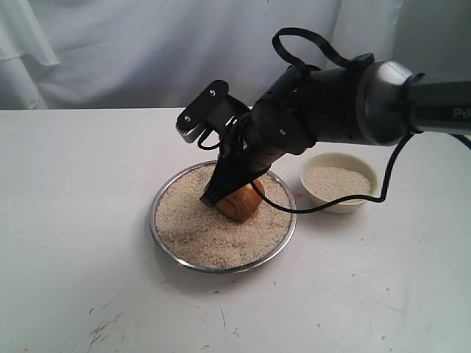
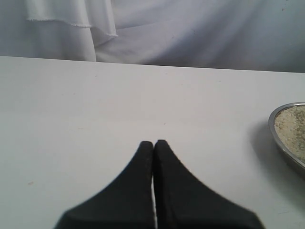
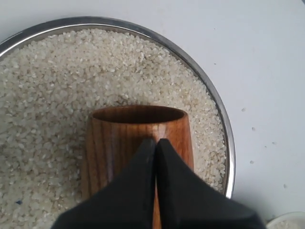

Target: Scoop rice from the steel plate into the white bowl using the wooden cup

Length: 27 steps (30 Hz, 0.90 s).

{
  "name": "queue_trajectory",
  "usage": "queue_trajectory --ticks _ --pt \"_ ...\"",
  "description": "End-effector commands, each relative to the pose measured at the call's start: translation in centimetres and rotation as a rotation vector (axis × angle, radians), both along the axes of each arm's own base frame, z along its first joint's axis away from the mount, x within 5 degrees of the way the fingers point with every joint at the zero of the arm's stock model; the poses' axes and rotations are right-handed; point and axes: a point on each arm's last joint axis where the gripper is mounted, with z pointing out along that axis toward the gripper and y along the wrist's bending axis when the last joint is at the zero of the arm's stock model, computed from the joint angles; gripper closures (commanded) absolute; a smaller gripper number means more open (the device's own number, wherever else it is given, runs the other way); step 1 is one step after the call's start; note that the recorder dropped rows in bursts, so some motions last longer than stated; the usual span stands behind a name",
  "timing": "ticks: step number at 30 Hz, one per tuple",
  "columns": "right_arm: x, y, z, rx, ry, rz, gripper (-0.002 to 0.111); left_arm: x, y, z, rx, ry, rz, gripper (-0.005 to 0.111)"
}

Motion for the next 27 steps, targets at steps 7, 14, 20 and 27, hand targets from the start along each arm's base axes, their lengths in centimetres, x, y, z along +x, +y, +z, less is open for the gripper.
queue_trajectory --ticks 7,14,20,27 --pt "0.0 -0.1 0.4 -0.029 0.001 -0.004 0.108 0.0 0.0 0.0 0.001 -0.014 -0.002 0.107" --pt "-1.0 -1.5 4.4 0.004 0.002 -0.071 0.108 0.0 0.0 0.0 0.001 -0.014 -0.002 0.107" --pt "-2.1 -2.4 5.2 0.026 0.142 -0.092 0.098 0.0 0.0 0.0 0.001 -0.014 -0.002 0.107" --pt "-1.6 -3.8 3.5 0.012 0.221 -0.038 0.031 0.0 0.0 0.0 0.001 -0.014 -0.002 0.107"
